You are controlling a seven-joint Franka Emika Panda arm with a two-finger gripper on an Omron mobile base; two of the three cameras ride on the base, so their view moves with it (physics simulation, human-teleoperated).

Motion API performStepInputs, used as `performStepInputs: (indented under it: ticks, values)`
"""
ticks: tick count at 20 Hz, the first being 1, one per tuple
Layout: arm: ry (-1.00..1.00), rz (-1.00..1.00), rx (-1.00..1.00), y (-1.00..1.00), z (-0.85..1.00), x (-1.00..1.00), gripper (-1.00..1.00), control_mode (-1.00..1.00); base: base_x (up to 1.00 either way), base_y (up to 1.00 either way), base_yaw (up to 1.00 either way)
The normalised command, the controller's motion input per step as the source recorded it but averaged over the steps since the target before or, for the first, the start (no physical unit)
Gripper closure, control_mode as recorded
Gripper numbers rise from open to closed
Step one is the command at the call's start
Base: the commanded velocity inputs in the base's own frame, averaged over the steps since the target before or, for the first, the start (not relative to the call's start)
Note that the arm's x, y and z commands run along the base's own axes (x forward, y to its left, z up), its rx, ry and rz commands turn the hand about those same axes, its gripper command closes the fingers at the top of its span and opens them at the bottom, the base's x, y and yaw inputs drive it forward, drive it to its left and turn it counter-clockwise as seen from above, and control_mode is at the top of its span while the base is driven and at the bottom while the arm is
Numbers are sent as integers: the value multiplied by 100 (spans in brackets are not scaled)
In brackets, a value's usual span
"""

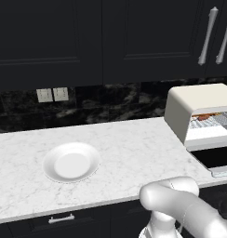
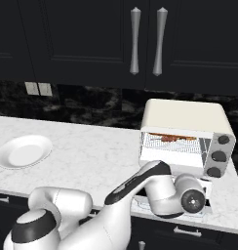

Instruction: Pick up the kebab skewer and baguette bread, and place them inside the toaster oven. Close the toaster oven door and start by setting the timer.

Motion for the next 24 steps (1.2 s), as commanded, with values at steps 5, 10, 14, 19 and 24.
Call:
performStepInputs:
  ticks: [5,10,14,19,24]
  values:
    - [18,0,0,-9,-15,-66,-100,-100,0,0,0]
    - [20,0,0,-7,-44,-78,-100,-100,0,0,0]
    - [15,0,0,-4,-49,-61,-100,-100,0,0,0]
    - [5,0,0,0,-44,-25,-100,-100,0,0,0]
    - [0,0,0,0,-31,1,-100,-100,0,0,0]
